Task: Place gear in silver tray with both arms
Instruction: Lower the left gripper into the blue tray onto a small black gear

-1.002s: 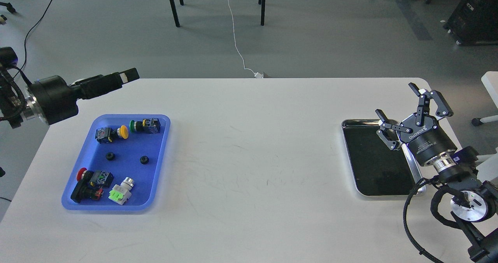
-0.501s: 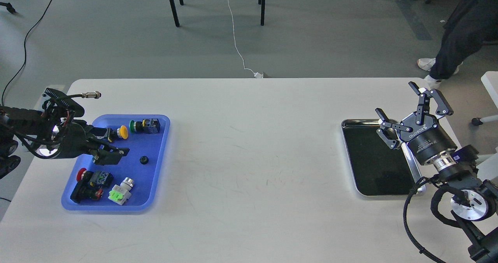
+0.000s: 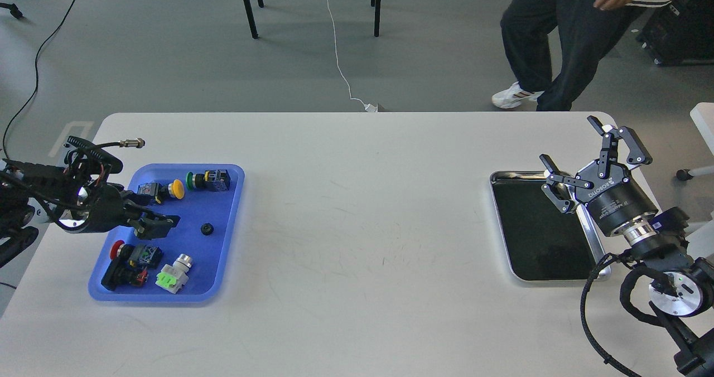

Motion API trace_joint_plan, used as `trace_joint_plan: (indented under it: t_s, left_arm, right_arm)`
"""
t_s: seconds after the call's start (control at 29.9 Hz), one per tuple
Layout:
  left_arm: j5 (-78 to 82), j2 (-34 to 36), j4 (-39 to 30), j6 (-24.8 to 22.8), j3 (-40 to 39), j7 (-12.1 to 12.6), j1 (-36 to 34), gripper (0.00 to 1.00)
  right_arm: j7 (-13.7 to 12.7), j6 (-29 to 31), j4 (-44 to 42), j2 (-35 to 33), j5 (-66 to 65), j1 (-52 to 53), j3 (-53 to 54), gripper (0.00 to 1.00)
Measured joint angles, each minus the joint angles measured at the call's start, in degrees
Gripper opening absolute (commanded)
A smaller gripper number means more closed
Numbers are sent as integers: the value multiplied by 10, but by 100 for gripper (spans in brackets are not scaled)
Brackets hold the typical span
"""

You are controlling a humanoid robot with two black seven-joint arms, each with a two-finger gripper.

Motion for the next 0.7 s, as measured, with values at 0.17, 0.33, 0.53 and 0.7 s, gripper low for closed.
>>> trace_joint_plan:
  t_s: [0.17,0.33,0.53,0.7]
  left_arm:
    - [1,-1,3,0,0,0,0,73]
    - [2,-5,10,1,6,0,0,71]
    - [-2,-11,28,2,28,0,-5,71]
    - [-19,-18,45,3,29,0,-5,71]
  right_arm:
    - [0,0,0,-3,0,-1,1,100]
    - [0,0,0,-3,0,-1,1,100]
    - [0,0,0,-4,0,-2,1,100]
    - [0,0,0,-4,0,-2,1,100]
